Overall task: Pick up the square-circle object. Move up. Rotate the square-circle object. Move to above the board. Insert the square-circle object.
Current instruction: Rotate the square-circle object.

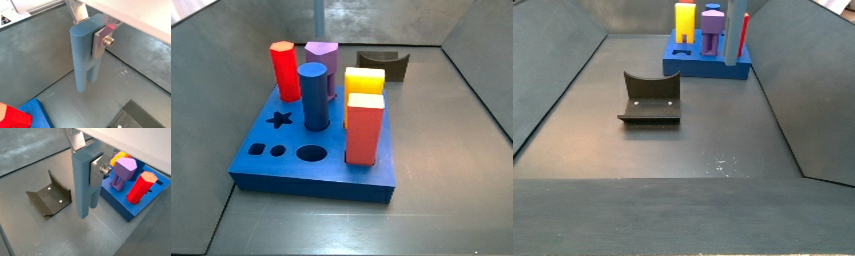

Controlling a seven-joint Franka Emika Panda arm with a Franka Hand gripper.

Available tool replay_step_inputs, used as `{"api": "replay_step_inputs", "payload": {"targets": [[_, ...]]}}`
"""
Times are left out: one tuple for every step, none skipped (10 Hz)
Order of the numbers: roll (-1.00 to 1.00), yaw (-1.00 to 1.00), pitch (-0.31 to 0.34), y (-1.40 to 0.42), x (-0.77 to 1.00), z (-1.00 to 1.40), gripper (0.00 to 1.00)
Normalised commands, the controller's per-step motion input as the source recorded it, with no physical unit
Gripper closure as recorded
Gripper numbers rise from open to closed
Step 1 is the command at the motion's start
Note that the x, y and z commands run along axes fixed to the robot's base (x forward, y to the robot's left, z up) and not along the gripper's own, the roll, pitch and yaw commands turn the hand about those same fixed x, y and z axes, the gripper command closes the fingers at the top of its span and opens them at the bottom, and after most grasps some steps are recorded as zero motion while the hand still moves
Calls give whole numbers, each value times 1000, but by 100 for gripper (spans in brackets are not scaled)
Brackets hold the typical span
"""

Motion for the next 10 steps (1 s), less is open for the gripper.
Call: {"api": "replay_step_inputs", "payload": {"targets": [[60,-164,-25,0,0,-1000,100],[61,-97,-35,1,6,-1000,100],[60,-66,-38,1,17,-1000,100],[57,-41,-33,1,22,-1000,100],[56,-31,-35,1,22,-1000,100],[54,-27,-41,1,24,-1000,100],[53,-26,-43,1,26,-1000,100],[51,-25,-46,0,23,-867,100],[49,-24,-48,-1,18,-695,100],[47,-23,-51,-1,19,-528,100]]}}
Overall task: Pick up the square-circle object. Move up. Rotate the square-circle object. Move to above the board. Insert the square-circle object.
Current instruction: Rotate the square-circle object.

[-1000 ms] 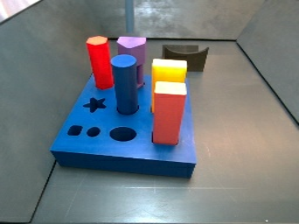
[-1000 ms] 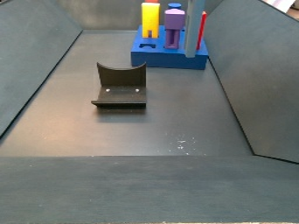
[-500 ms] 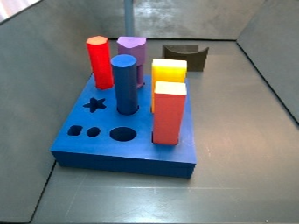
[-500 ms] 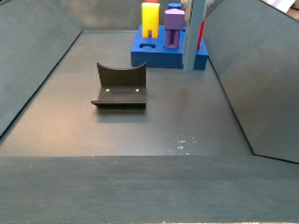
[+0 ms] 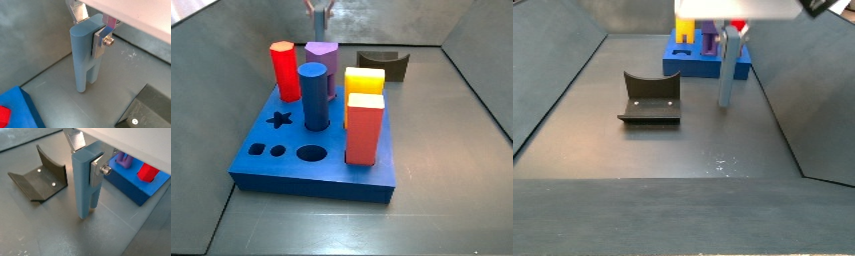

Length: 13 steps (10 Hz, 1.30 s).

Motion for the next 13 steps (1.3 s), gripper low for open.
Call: {"api": "replay_step_inputs", "payload": {"targets": [[45,-23,-48,-1,19,-367,100],[44,-23,-53,0,0,0,0],[41,-20,-37,0,0,1000,0],[39,-19,-14,-2,-18,1000,0],[37,-19,5,-3,-28,1000,0],[36,-18,27,0,-24,910,0],[37,-16,42,4,-11,675,0],[37,-15,57,6,-1,494,0],[37,-15,68,8,7,371,0],[6,-1000,13,0,0,0,0],[5,-1000,12,2,18,-108,0],[6,-1000,11,4,30,-82,0],[6,-1000,10,5,34,-60,0]]}}
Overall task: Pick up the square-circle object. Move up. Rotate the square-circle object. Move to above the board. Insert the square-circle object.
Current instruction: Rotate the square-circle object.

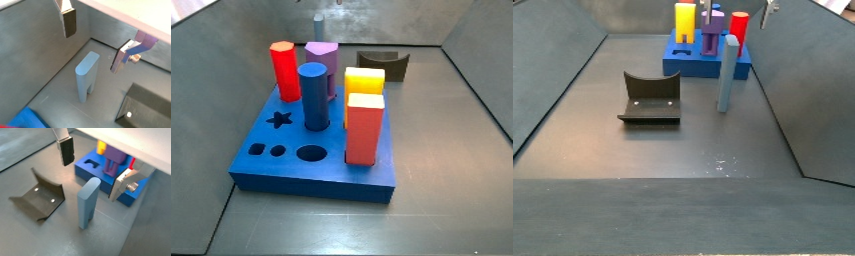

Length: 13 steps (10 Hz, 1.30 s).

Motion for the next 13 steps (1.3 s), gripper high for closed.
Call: {"api": "replay_step_inputs", "payload": {"targets": [[7,-1000,9,5,37,-48,0],[7,-1000,9,6,38,-45,0],[8,-1000,9,6,39,-40,0],[8,-1000,9,6,40,-37,0],[9,-1000,10,6,40,-36,0],[9,-1000,10,7,40,-34,0],[10,-1000,11,7,41,-33,0],[11,-1000,12,7,41,-32,0],[12,-1000,13,7,41,-31,0],[13,-1000,14,7,41,-31,0],[14,-1000,15,7,41,-31,0],[16,-1000,17,7,41,-31,0],[17,-1000,18,7,41,-31,0]]}}
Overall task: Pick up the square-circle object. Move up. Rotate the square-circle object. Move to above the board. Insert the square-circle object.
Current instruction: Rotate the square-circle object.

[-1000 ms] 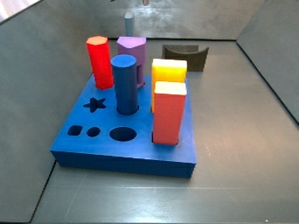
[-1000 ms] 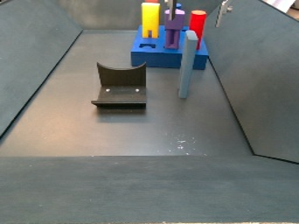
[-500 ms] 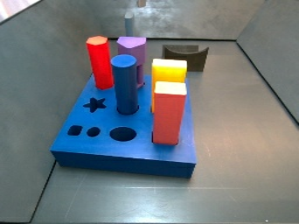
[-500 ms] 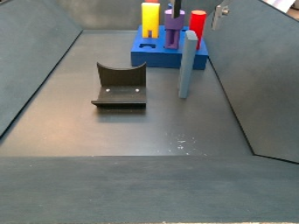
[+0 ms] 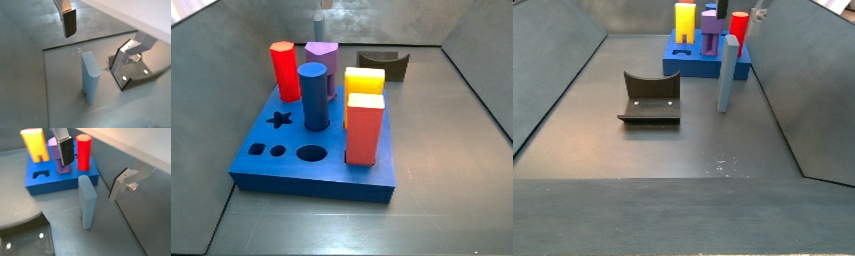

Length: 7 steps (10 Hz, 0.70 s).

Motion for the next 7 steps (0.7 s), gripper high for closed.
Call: {"api": "replay_step_inputs", "payload": {"targets": [[21,-1000,23,7,41,-31,0],[25,-1000,27,7,41,-31,0],[30,-1000,33,7,41,-30,0],[37,-885,39,7,42,-30,0],[37,-643,39,7,42,-29,0],[37,-429,39,7,42,-29,0],[37,-278,39,7,42,-28,0]]}}
